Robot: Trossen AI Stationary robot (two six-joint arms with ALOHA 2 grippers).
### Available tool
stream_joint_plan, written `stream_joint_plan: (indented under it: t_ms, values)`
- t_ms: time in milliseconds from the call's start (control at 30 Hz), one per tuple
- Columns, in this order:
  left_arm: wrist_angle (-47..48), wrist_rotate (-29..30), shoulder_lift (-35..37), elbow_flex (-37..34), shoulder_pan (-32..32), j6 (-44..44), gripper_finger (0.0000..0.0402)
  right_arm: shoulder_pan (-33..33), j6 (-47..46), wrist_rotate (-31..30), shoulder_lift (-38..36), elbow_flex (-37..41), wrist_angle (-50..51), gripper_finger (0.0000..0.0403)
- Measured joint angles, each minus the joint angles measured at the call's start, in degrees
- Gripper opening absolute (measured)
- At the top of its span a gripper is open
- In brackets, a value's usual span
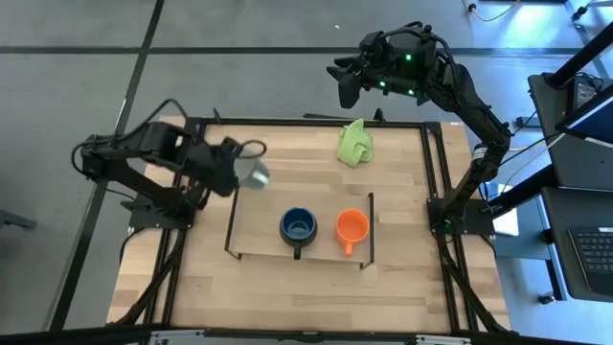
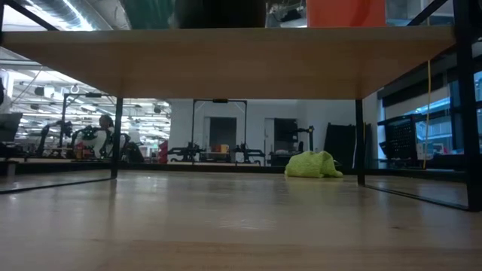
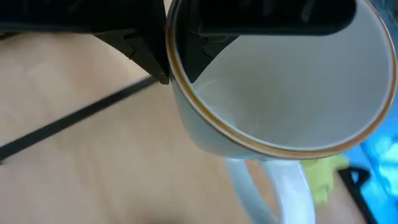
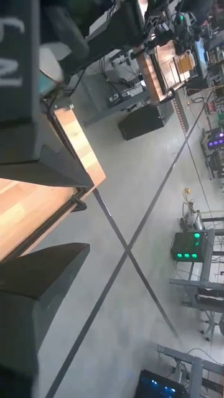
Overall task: Stack small to large cups/mugs on shelf
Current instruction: Put the white mugs on the shelf
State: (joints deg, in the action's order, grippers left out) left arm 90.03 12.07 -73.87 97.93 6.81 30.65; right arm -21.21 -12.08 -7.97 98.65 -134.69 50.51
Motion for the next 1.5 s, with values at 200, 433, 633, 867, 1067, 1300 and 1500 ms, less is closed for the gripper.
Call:
stream_joint_plan:
  t_ms: [200, 433, 633, 867, 1067, 1300, 1500]
  values:
    - [-0.08, -0.21, 0.09, 0.00, 9.86, -1.81, 0.0018, 0.12, -2.70, 0.00, 0.00, 0.00, 0.25, 0.0159]
    - [-0.30, 1.21, 0.17, -0.95, 15.88, -1.64, 0.0018, 1.29, -4.18, -1.42, 0.27, 0.00, 1.01, 0.0159]
    - [0.03, 0.23, 0.04, -7.01, 20.74, 4.59, 0.0018, 1.82, -5.94, -3.08, 0.87, 0.04, 2.36, 0.0159]
    - [-0.19, 3.82, 0.07, -8.39, 24.14, 11.90, 0.0018, 2.78, -8.80, -3.17, 1.49, 0.04, 2.51, 0.0159]
    - [-0.02, 5.65, -0.55, -8.39, 24.32, 17.04, 0.0018, 4.57, -10.62, -3.44, 3.90, 0.02, 4.15, 0.0159]
    - [-0.10, 2.64, -4.48, -8.39, 24.32, 20.56, 0.0018, 8.18, -13.46, -3.49, 7.42, 0.04, 4.38, 0.0159]
    - [-0.21, -1.33, -5.27, -8.39, 25.05, 22.46, 0.0018, 10.37, -15.26, -3.49, 7.76, 0.04, 4.21, 0.0159]
